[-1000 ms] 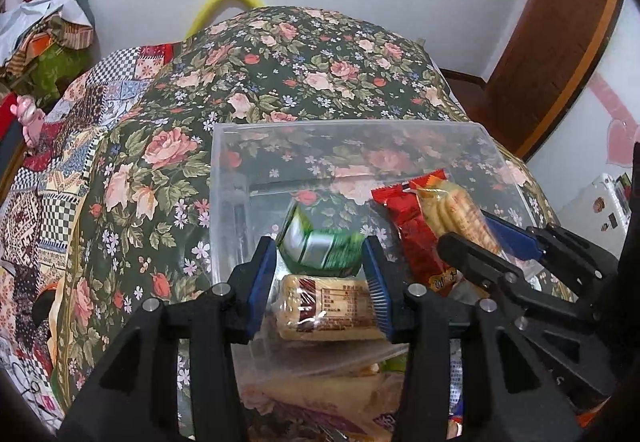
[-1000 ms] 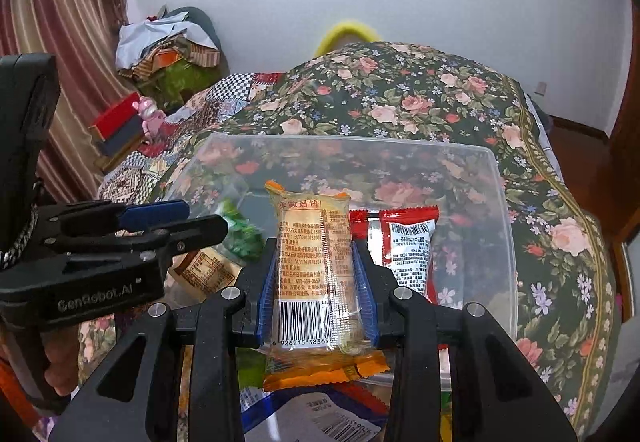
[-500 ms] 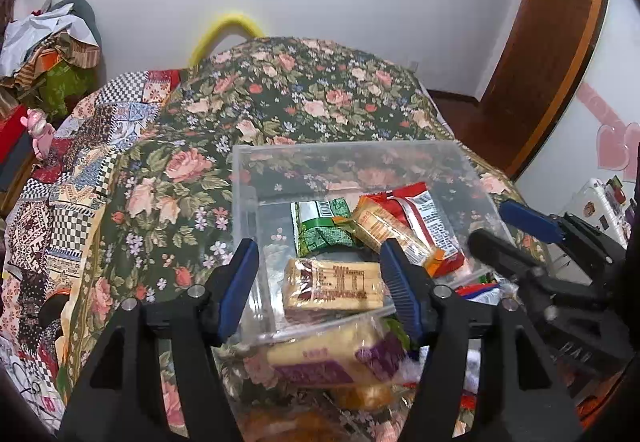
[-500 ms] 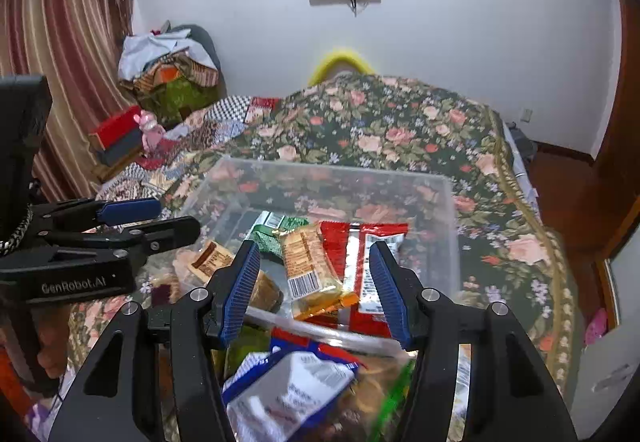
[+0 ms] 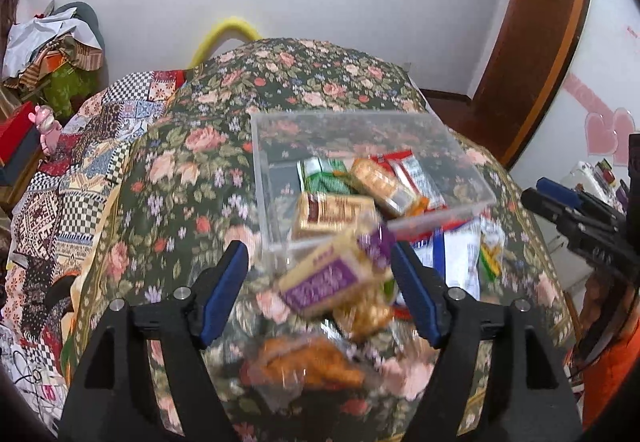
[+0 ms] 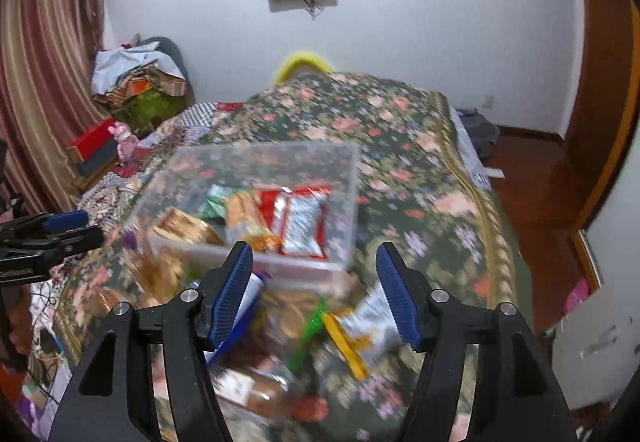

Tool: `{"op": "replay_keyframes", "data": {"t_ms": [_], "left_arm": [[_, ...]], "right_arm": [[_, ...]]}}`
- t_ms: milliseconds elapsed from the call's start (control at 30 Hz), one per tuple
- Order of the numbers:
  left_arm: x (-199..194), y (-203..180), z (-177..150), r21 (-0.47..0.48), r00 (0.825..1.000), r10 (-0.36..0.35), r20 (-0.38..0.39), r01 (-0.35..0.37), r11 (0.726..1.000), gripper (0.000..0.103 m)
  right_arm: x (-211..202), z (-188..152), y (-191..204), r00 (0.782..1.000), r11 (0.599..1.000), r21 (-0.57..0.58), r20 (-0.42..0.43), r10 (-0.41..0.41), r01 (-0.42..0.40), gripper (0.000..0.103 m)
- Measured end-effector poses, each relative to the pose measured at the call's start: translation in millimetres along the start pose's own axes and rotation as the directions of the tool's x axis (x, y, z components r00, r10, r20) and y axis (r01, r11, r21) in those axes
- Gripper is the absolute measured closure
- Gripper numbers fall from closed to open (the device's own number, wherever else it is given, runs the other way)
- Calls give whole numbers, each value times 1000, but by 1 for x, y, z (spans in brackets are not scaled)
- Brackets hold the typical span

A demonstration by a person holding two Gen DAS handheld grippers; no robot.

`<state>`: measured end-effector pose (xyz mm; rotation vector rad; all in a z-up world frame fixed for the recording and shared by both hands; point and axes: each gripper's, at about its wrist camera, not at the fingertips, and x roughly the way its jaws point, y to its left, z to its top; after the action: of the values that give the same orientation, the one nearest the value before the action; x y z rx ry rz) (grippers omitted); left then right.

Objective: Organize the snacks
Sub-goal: 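Grasp the yellow-and-white bag with the right gripper while the left grasps a tall wafer pack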

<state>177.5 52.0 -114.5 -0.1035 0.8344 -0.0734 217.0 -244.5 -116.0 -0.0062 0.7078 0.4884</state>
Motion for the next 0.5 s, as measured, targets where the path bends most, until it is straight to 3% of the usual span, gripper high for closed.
{"op": "replay_keyframes", "data": {"t_ms": [267,367,500], "left_arm": [[29,-5,-31,-1,996,20,-90,-20,1000,27],[39,-9,-35,-17,994,38,-102,-40,999,27],[50,-11,-34,-50,994,43,-99,-48,998,27]], "right_arm": [[18,-37,-30,992,997,58,-120,-41,48,39],[25,-49,-39,989,994,100,-148,-28,43,31],[39,-57,-46,982,990,141,-187,0,27,30]]}}
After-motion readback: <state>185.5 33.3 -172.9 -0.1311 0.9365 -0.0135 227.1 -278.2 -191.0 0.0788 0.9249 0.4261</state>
